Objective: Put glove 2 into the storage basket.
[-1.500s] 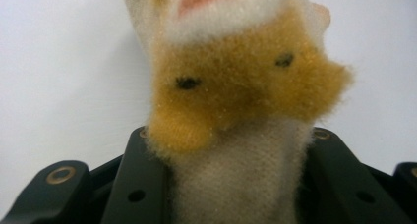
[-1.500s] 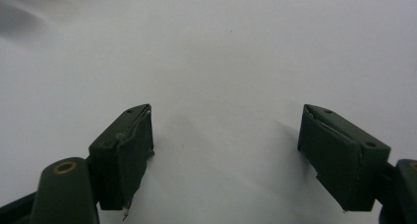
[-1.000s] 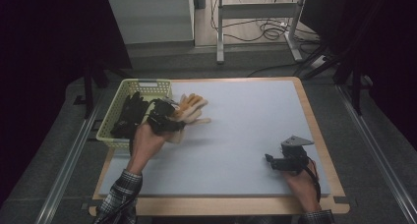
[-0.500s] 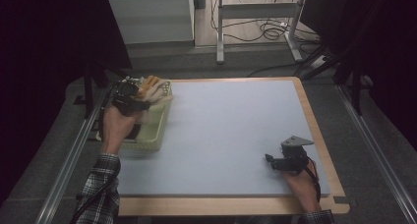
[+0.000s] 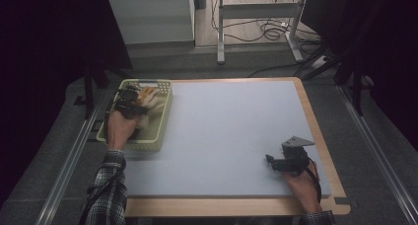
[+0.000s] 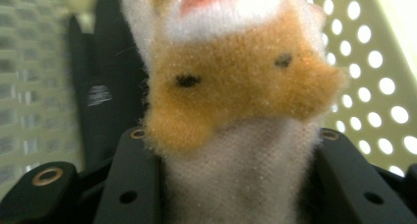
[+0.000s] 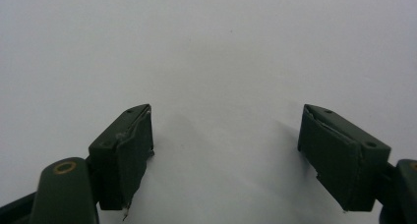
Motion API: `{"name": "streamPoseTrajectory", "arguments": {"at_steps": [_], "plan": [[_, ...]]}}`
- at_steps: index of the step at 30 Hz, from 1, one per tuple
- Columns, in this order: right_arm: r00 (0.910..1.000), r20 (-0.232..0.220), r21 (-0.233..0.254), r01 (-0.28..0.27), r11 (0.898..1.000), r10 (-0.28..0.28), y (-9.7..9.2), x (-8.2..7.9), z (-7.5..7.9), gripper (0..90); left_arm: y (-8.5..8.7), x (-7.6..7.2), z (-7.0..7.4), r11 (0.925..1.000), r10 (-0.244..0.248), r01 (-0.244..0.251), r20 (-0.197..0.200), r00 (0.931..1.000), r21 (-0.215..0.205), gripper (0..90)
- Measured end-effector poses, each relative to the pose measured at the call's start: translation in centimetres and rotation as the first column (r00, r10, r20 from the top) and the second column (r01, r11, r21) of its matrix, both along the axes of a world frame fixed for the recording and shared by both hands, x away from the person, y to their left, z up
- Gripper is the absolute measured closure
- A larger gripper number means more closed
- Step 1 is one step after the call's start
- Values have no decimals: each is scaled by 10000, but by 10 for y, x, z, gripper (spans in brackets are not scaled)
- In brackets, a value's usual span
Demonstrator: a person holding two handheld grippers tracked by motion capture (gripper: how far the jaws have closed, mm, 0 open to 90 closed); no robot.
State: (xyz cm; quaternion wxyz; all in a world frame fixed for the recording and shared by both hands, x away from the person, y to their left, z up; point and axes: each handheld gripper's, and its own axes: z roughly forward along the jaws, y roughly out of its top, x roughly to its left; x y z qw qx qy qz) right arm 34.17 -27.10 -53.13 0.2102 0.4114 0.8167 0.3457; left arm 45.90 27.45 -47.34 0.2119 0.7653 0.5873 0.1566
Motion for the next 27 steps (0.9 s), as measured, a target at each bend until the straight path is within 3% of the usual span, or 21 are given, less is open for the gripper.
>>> {"name": "streamPoseTrajectory", "arguments": {"at_steps": [5,7,9,10,12,16,19,22,25,27], "plan": [[10000,2,0,0,10000,0,0,0,0,209,-17,11,-19,9980,-621,626,-387,9973,112,529],[10000,1,2,2,10000,-2,0,0,0,209,-21,15,-26,9950,-948,967,-738,9928,230,433],[10000,5,1,0,10000,0,0,0,0,209,-22,17,-30,9936,-1021,1055,-797,9916,397,288],[10000,4,2,0,10000,0,0,0,0,209,-22,17,-30,9936,-1021,1055,-797,9916,397,253],[10000,-2,-5,-2,10000,2,0,0,0,209,-16,16,-26,9960,-887,888,-710,9935,-27,120],[10000,3,1,2,10000,-2,0,0,0,209,-11,9,-9,9959,-898,896,-287,9955,-86,78],[10000,2,0,4,10000,-4,0,0,0,209,-4,1,8,9972,-714,719,277,9971,-202,132],[10000,-2,-12,1,10000,-1,0,0,0,209,3,-5,15,9987,-506,506,550,9972,13,334],[10000,3,-3,4,10000,-4,0,0,0,209,7,-4,10,9981,-188,170,292,9994,598,559],[10000,0,-2,3,10000,-3,0,0,0,209,9,0,1,9970,115,-104,-134,9998,762,619]]}}
